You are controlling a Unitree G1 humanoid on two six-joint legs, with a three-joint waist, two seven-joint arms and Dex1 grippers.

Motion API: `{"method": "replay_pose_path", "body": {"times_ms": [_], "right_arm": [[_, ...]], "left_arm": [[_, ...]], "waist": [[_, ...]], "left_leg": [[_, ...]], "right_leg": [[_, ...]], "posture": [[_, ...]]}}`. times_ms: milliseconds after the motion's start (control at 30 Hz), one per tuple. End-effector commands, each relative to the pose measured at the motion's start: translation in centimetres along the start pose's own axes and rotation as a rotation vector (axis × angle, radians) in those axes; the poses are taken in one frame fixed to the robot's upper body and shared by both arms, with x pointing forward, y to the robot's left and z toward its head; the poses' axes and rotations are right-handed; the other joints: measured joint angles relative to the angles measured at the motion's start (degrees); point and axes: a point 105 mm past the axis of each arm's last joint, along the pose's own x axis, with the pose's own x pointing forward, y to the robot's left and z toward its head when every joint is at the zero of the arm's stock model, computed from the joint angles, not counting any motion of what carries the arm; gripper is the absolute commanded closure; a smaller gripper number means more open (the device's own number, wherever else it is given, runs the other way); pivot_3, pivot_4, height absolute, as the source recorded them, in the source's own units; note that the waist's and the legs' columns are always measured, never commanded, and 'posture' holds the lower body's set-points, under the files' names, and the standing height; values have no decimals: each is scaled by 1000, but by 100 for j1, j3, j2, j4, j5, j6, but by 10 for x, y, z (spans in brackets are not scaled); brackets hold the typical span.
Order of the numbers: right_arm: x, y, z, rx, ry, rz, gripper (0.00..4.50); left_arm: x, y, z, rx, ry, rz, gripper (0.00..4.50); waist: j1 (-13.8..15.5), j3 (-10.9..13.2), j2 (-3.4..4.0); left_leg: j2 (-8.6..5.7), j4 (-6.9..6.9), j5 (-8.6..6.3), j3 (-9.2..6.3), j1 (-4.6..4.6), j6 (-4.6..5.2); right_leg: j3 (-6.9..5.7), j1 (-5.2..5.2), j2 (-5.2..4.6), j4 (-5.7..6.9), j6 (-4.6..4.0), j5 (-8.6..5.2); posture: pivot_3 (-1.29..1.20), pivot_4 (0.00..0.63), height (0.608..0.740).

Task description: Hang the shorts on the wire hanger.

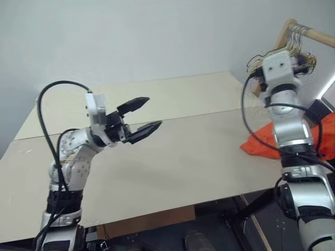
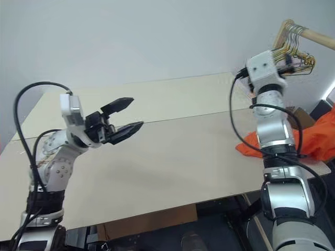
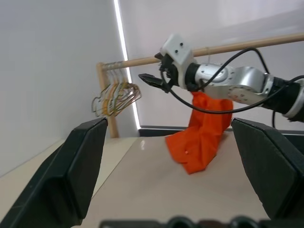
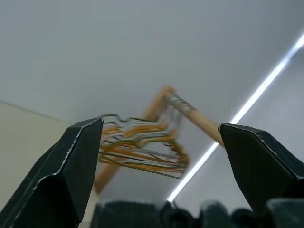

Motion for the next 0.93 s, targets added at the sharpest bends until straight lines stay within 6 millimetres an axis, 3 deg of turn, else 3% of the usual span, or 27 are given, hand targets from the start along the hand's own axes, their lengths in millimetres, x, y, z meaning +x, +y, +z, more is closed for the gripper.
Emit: {"method": "replay_pose_path", "body": {"times_ms": [33,167,333,500,933], "right_arm": [[-4,12,22,4,-110,136,23],[-31,65,11,-72,-119,492,23],[-74,100,-5,-125,-113,786,23],[-97,110,-17,-164,-100,921,23],[-99,119,-17,-180,-111,975,23]], "left_arm": [[-10,6,5,61,24,58,0],[-29,7,-9,86,124,132,0],[-47,6,-22,65,226,172,0],[-64,2,-38,55,314,193,0],[-70,-4,-43,25,327,215,0]], "waist": [[84,2,-5],[220,3,-9],[416,11,-27],[558,12,-30],[693,14,-64]], "left_leg": [[0,0,0,-1,0,0],[1,0,0,3,6,0],[1,0,0,10,4,0],[0,1,0,20,10,-1],[4,1,0,27,18,-2]], "right_leg": [[0,0,0,0,0,0],[-2,0,0,8,0,1],[-7,-6,0,20,0,1],[-6,-6,0,25,-1,2],[-6,-6,6,27,-5,3]], "posture": [[-39,0,740],[-26,0,740],[-16,0,740],[-13,0,740],[13,0,740]]}}
